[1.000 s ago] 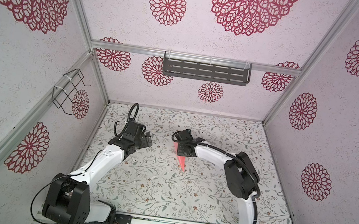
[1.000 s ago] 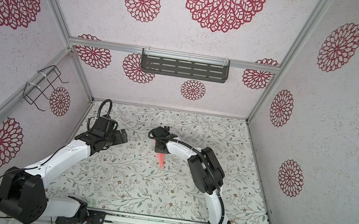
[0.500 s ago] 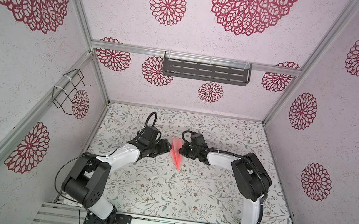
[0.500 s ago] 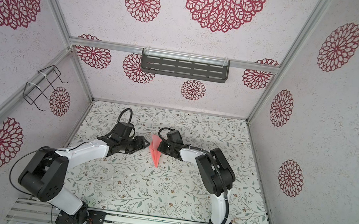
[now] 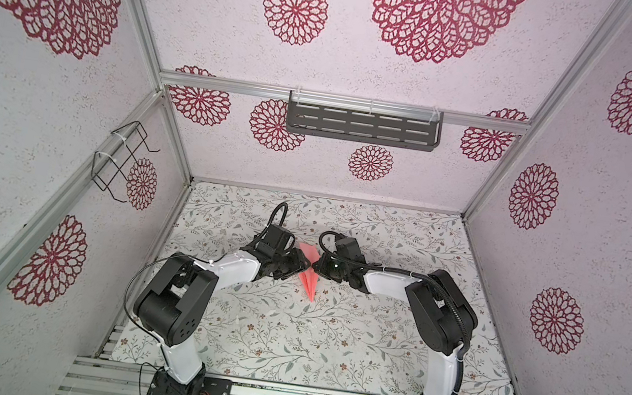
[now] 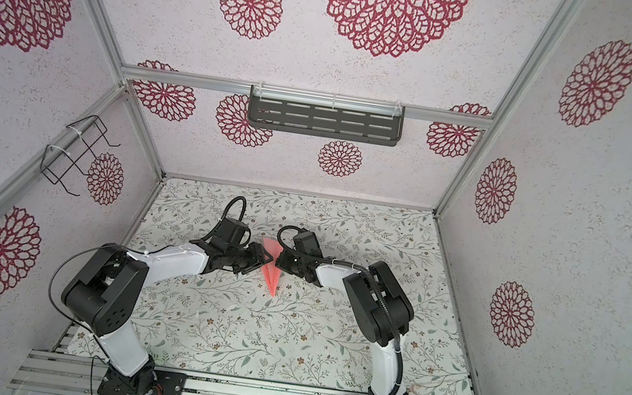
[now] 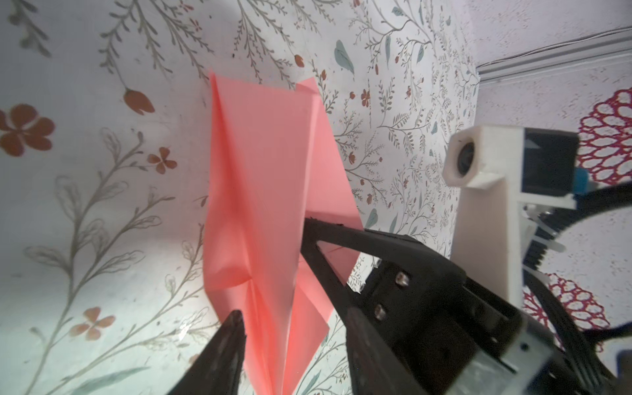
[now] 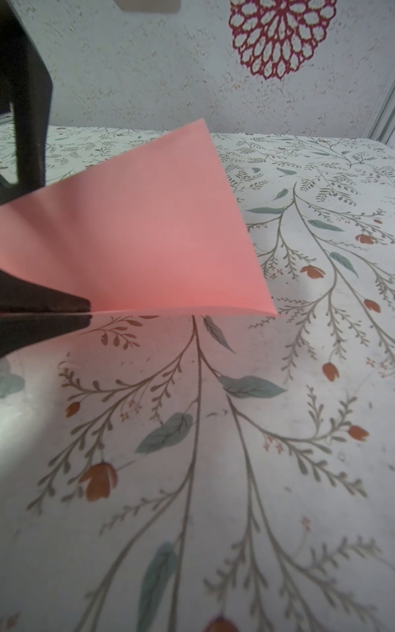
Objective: Fold a paper plane with a square sheet of paper (pick it up from the middle)
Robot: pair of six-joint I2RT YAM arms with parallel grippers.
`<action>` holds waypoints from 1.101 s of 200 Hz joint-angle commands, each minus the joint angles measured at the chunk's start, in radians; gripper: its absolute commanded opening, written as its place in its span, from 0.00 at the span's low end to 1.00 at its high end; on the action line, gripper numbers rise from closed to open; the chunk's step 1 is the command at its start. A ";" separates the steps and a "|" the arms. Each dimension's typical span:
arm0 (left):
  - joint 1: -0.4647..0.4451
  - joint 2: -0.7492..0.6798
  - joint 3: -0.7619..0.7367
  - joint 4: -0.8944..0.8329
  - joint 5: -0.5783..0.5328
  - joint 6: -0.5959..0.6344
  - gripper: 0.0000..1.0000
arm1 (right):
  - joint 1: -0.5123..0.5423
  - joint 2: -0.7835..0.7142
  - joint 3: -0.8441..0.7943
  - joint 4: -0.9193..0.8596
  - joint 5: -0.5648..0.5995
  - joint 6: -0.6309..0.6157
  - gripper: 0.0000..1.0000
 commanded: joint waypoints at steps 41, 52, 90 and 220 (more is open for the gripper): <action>-0.021 0.075 0.047 -0.061 0.009 0.036 0.51 | 0.000 0.002 0.002 0.039 -0.016 0.029 0.05; -0.023 0.078 0.042 -0.061 0.016 0.037 0.50 | 0.000 0.003 0.004 0.042 -0.019 0.033 0.05; -0.032 0.069 0.035 -0.059 0.042 0.043 0.53 | 0.000 0.007 0.009 0.047 -0.021 0.038 0.05; -0.055 0.100 0.053 -0.086 0.060 0.089 0.61 | -0.004 0.008 0.015 0.049 -0.031 0.045 0.05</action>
